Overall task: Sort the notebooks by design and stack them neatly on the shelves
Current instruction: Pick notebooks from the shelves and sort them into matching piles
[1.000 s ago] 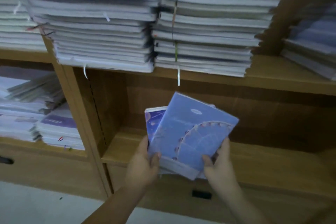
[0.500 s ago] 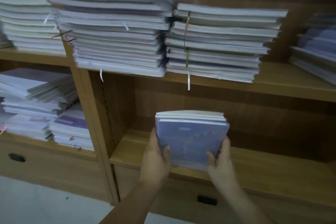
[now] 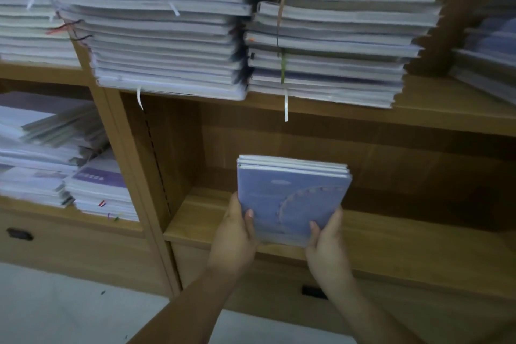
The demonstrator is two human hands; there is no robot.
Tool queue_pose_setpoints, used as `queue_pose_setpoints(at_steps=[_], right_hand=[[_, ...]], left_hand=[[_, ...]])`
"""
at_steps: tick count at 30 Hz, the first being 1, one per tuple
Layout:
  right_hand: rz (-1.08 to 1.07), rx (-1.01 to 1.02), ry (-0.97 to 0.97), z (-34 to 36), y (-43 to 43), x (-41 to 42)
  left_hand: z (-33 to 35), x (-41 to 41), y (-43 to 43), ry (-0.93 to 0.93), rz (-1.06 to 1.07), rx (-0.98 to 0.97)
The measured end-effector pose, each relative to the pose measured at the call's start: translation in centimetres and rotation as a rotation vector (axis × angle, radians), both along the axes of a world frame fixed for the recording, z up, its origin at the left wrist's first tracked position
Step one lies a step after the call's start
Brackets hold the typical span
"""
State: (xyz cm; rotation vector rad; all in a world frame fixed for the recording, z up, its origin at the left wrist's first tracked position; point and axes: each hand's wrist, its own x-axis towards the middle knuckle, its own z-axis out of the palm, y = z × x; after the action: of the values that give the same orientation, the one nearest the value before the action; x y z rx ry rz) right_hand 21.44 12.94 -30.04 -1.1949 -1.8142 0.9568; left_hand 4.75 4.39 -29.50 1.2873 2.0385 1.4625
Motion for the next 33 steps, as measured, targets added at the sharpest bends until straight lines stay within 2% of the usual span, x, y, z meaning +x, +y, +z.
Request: queue_pose_setpoints(at_steps=[5, 14, 18, 23, 28, 33], right_hand=[[-0.039, -0.001, -0.082, -0.8, -0.1, 0.5], [-0.034, -0.029, -0.076, -0.1, -0.1, 0.4], [-0.02, -0.01, -0.212, 0.6, -0.2, 0.5], [0.107, -0.169, -0.308, 0.3, 0.3, 0.6], [0.234, -0.364, -0.345, -0.9, -1.3, -2.2], [0.295, -0.474, -0.327, -0.3, -1.7, -6.3]], left_hand=[[-1.0, -0.4, -0.2, -0.01, -0.02, -0.08], [-1.5, -1.2, 0.1, -0.017, -0.057, -0.164], [-0.4, -2.4, -0.1, 0.096, -0.026, -0.27], [0.3, -4.4, -2.4, 0.086, -0.105, -0.364], [-0.8, -6.7, -4.7, -0.06, -0.001, -0.539], [-1.8, -9.4, -5.7, -0.177, 0.153, -0.46]])
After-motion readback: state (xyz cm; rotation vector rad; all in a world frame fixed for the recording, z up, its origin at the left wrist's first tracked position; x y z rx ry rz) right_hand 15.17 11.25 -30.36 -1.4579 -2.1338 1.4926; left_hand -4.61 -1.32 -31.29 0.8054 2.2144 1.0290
